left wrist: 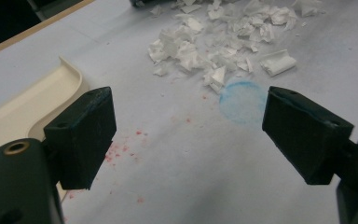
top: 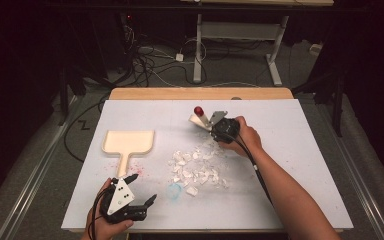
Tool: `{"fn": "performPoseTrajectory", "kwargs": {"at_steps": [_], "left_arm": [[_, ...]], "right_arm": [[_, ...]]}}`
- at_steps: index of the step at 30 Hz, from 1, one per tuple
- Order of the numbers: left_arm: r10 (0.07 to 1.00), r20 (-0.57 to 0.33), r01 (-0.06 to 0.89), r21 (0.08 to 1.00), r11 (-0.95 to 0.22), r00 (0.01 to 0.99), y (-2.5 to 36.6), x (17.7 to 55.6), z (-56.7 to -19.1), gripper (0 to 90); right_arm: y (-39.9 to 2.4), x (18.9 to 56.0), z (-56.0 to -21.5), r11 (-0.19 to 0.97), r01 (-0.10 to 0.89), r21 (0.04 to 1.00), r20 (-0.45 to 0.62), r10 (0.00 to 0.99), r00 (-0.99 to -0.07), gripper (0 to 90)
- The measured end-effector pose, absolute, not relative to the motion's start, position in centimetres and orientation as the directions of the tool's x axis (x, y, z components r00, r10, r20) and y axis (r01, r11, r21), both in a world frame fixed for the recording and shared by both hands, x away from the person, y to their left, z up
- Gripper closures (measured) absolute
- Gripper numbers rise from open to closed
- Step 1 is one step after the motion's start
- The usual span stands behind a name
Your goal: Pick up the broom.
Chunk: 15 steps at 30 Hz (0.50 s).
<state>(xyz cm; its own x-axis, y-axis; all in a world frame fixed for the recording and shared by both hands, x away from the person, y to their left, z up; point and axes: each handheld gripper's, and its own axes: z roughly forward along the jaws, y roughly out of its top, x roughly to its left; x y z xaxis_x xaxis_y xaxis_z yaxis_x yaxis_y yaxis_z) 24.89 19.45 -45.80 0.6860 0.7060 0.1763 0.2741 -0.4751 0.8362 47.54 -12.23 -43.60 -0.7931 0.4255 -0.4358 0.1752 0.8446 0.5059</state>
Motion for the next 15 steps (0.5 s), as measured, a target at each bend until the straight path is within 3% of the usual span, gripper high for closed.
{"fn": "performPoseTrajectory", "kwargs": {"at_steps": [6, 15], "left_arm": [[0.719, 0.084, 0.322, 0.854, -0.408, 0.690, 19.8, 25.2, -45.9, 16.6], [0.721, 0.093, 0.328, 0.845, -0.422, 0.687, 19.6, 25.3, -45.9, 16.6]], "right_arm": [[-12.9, 43.4, -43.6, 0.855, 0.103, 0.508, -0.428, 0.354, -0.831, 67.5], [-15.0, 39.0, -41.1, 0.819, 0.052, 0.572, -0.426, 0.350, -0.834, 67.9]]}}
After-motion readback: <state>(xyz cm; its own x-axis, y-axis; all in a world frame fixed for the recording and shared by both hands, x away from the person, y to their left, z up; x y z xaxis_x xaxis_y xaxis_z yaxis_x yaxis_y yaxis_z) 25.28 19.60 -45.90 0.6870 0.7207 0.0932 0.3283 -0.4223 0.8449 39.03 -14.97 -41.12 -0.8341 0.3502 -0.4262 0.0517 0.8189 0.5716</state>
